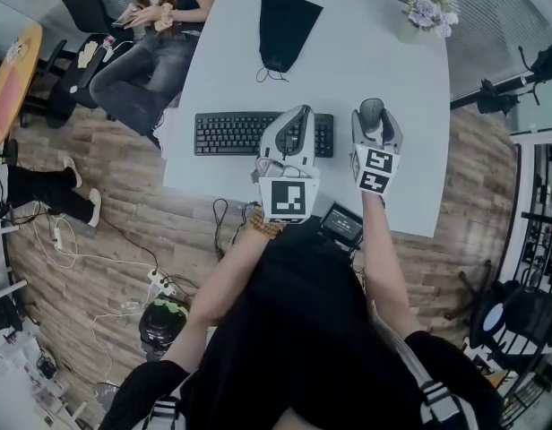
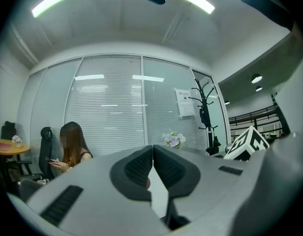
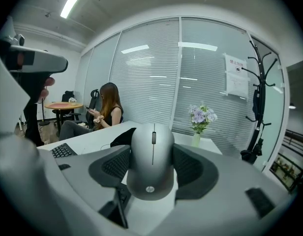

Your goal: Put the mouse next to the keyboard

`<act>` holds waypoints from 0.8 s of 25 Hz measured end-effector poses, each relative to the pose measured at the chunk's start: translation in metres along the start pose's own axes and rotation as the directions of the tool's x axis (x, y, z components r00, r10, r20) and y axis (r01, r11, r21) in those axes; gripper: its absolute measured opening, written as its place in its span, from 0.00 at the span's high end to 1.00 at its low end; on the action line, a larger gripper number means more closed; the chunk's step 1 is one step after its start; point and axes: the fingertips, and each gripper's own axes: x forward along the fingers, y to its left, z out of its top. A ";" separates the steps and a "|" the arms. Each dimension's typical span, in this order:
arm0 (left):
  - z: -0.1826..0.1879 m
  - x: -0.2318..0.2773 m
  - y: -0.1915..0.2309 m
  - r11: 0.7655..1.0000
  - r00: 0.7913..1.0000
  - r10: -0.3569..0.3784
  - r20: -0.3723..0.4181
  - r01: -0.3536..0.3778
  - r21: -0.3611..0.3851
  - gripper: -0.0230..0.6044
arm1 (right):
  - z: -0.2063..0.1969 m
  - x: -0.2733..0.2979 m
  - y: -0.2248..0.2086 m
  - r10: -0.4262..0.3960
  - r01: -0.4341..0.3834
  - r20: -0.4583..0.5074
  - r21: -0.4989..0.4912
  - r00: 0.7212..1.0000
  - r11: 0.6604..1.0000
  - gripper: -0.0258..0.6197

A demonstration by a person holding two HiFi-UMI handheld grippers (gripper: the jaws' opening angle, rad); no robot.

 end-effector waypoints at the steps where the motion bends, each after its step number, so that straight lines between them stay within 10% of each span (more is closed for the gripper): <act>1: -0.001 0.000 0.000 1.000 1.000 0.001 -0.002 -0.001 -0.001 0.94 | -0.004 0.001 0.000 0.001 -0.001 -0.009 0.003 1.000 1.000 0.53; 20: -0.020 0.003 -0.010 1.000 0.998 -0.016 -0.054 0.017 0.015 0.94 | -0.070 0.024 0.000 0.025 -0.013 -0.151 0.081 0.988 0.997 0.53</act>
